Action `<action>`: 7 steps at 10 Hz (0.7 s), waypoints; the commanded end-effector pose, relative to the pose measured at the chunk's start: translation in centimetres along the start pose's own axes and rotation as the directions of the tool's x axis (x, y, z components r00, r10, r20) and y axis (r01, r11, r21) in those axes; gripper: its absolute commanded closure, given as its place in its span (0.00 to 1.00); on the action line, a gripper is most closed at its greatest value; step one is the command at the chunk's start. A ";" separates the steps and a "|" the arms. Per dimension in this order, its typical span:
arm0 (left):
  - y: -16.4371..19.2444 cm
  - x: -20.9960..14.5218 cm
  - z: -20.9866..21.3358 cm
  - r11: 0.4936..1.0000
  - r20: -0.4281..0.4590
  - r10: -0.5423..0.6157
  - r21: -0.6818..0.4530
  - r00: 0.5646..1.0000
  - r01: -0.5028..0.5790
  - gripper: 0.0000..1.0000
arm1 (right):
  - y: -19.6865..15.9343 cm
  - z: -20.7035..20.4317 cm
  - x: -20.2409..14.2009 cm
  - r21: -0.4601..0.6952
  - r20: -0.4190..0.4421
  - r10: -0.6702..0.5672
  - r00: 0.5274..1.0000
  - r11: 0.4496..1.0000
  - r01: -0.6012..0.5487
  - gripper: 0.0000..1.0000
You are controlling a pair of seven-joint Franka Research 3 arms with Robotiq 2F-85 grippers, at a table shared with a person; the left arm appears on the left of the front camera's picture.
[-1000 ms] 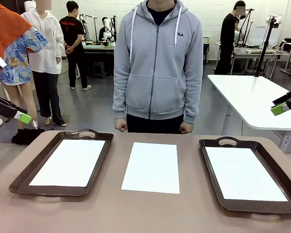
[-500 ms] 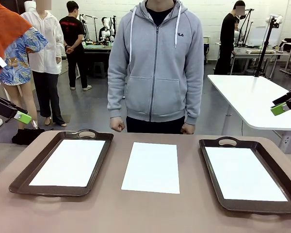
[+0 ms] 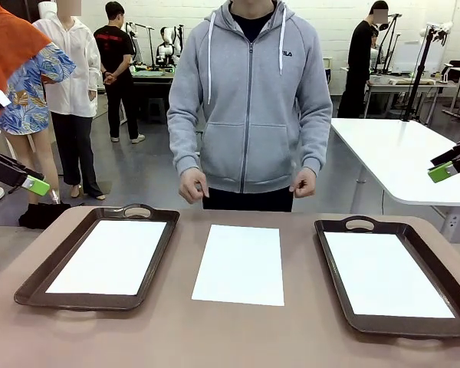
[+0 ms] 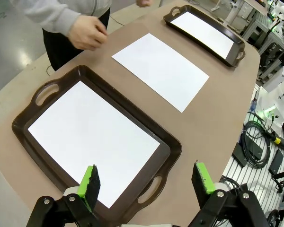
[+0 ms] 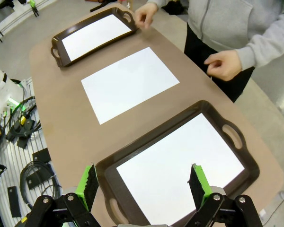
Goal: Sort the A4 documents.
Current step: Receive the A4 Paper.
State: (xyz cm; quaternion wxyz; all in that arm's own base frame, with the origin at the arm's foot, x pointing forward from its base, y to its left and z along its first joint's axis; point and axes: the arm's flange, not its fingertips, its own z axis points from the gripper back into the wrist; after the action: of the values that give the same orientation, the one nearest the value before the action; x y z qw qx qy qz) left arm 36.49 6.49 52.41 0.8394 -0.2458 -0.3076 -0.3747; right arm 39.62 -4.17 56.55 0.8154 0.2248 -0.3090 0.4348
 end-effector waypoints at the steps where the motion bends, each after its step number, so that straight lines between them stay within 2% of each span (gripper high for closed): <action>1: 0.0 -0.1 0.1 1.000 0.005 -0.003 -0.002 1.000 0.003 0.00 | 0.1 -0.1 0.0 0.004 0.002 -0.001 1.000 1.000 0.001 0.00; 7: 0.0 -0.1 0.1 1.000 0.005 -0.003 -0.002 1.000 0.003 0.00 | 0.1 -0.1 0.0 0.004 0.002 -0.001 1.000 1.000 0.001 0.00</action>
State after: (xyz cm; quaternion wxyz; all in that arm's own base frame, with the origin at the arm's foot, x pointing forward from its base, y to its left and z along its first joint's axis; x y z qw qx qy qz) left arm 36.49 6.48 52.42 0.8394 -0.2457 -0.3075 -0.3749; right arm 39.62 -4.17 56.55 0.8154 0.2248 -0.3090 0.4348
